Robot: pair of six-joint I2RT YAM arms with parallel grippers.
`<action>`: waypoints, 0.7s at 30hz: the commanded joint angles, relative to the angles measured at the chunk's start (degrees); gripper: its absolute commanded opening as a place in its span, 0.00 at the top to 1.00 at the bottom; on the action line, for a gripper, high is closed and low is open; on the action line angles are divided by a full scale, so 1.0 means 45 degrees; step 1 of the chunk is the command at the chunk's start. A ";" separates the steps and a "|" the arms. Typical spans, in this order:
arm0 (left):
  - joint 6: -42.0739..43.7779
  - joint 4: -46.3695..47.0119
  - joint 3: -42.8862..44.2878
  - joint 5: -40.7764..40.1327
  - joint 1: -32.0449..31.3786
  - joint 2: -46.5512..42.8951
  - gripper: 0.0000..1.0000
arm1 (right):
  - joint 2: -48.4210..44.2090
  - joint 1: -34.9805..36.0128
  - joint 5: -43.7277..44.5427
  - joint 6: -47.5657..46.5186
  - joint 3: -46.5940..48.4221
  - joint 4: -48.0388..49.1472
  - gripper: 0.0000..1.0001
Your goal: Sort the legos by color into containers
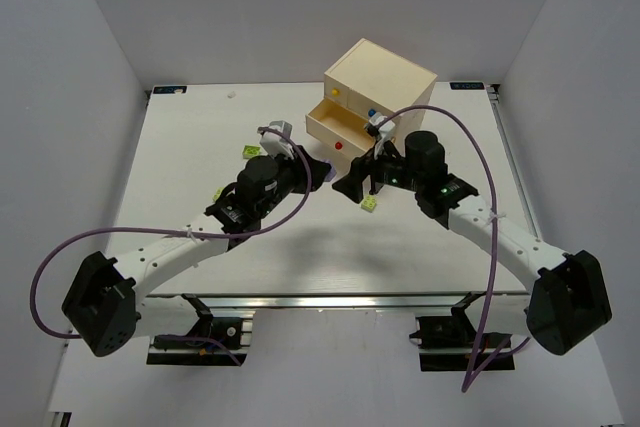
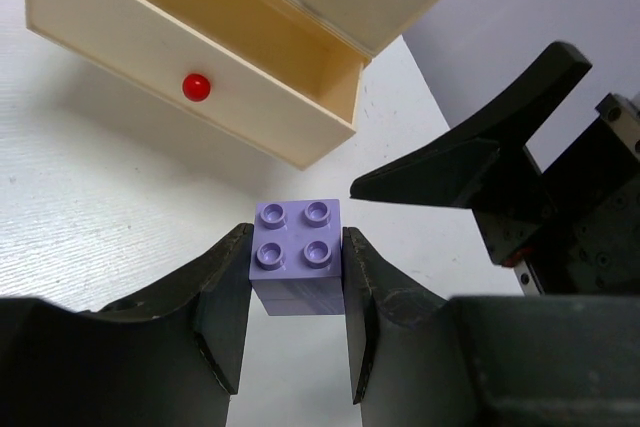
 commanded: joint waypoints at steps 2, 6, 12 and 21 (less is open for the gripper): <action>-0.0511 -0.0173 0.0740 -0.0724 -0.0073 -0.0178 1.00 | 0.0421 0.0503 0.1250 0.0789 0.0953 0.0325 0.11; -0.0570 -0.0407 0.0974 -0.0646 -0.0073 -0.0081 1.00 | 0.0658 0.0758 0.1291 0.0750 0.1034 0.0322 0.11; -0.0668 -0.0504 0.1052 -0.0256 -0.0073 0.0036 1.00 | 0.0931 0.0915 0.1310 0.0672 0.1228 0.0499 0.11; -0.0999 -0.0310 0.0818 0.0076 -0.0073 -0.0022 1.00 | 0.0971 0.0915 0.1212 0.0711 0.1015 0.1532 0.25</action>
